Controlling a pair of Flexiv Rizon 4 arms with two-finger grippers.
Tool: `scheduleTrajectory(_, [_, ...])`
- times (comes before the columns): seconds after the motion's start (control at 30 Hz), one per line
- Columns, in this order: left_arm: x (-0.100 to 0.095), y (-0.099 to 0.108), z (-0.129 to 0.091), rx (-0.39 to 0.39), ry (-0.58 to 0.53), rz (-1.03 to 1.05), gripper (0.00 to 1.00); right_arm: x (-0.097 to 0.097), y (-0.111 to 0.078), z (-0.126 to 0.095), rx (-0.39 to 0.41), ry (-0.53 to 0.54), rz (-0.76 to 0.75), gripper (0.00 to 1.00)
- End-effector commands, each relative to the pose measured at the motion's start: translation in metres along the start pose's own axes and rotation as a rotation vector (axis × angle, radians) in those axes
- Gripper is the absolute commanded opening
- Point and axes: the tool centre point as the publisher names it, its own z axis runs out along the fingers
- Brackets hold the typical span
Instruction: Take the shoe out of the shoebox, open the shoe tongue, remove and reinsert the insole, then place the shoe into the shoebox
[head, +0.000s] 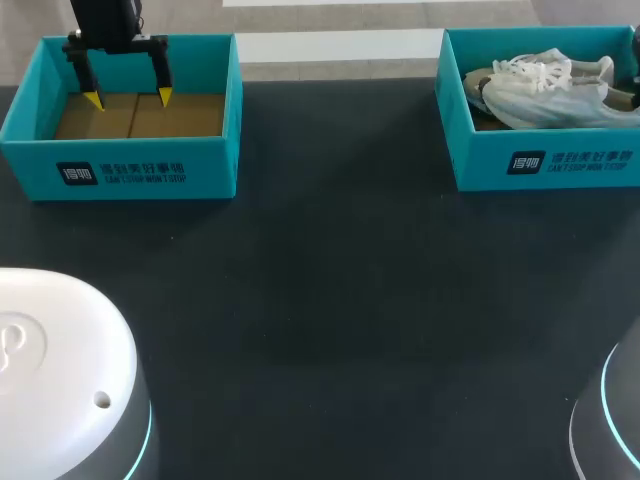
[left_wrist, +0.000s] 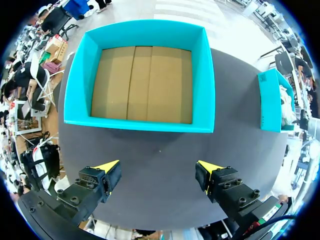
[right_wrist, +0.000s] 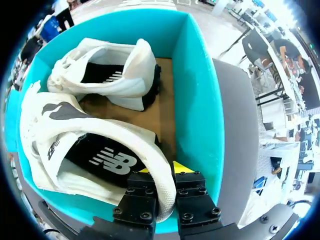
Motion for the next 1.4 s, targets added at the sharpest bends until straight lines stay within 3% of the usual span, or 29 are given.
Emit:
scheduleTrajectory(0.03, [0.000, 0.000, 0.000, 0.001, 0.000, 0.000, 1.00, -0.004, -0.008, -0.043, -0.004, -0.001, -0.033, 0.00])
scheduleTrajectory(0.73, [0.000, 0.000, 0.000, 0.001, 0.000, 0.000, 1.00, 0.006, -0.002, -0.163, -0.004, -0.045, -0.183, 0.00])
scheduleTrajectory(0.93, [0.000, 0.000, 0.000, 0.001, 0.000, 0.000, 1.00, 0.013, -0.008, -0.174, -0.010, -0.065, -0.180, 0.00])
scheduleTrajectory(1.4, [0.000, 0.000, 0.000, 0.001, 0.000, 0.000, 1.00, 0.013, -0.008, -0.174, -0.010, -0.065, -0.180, 0.00])
